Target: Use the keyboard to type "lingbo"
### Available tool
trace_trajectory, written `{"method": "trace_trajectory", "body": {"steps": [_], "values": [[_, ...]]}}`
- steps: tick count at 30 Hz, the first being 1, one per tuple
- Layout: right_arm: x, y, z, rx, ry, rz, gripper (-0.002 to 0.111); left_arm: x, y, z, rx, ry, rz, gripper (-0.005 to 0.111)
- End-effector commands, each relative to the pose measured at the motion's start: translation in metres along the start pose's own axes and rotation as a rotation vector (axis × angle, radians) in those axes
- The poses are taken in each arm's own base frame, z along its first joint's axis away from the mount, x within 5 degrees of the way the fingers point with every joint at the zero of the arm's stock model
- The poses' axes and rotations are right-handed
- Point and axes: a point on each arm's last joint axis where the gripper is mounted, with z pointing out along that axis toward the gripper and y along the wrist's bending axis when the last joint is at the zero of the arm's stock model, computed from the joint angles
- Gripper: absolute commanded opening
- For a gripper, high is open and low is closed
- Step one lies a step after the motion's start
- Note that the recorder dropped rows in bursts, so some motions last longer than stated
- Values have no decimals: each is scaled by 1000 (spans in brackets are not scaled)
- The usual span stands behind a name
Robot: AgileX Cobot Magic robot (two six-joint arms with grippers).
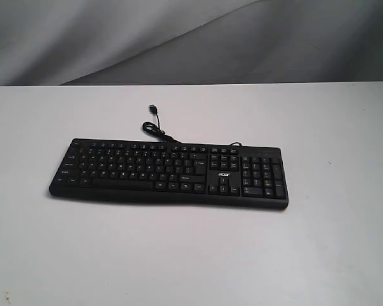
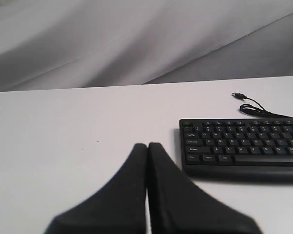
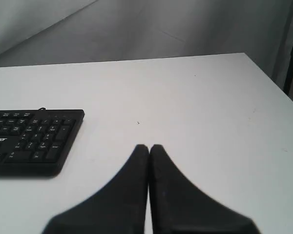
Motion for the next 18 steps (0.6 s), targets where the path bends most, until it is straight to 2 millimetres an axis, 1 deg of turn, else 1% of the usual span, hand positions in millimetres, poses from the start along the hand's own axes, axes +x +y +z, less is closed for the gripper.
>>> {"method": "trace_trajectory", "body": {"steps": [1, 5, 8, 12, 15, 16, 17, 18], "values": [[-4, -1, 0, 12, -52, -18, 0, 1, 0, 0, 1, -6, -6, 0], [-25, 0, -4, 8, -294, -6, 0, 1, 0, 0, 1, -6, -6, 0], [-35, 0, -7, 7, -406, -6, 0, 1, 0, 0, 1, -6, -6, 0], [-39, 0, -9, 7, -459, -6, 0, 1, 0, 0, 1, -6, -6, 0], [-49, 0, -15, 7, -580, -7, 0, 1, 0, 0, 1, -6, -6, 0], [-56, 0, -20, 2, -675, 4, 0, 1, 0, 0, 1, -6, -6, 0], [-63, -1, -26, -20, -775, 72, 0, 1, 0, 0, 1, -6, -6, 0], [-68, -1, -31, -70, -855, 182, 0, 1, 0, 0, 1, -6, -6, 0]]}}
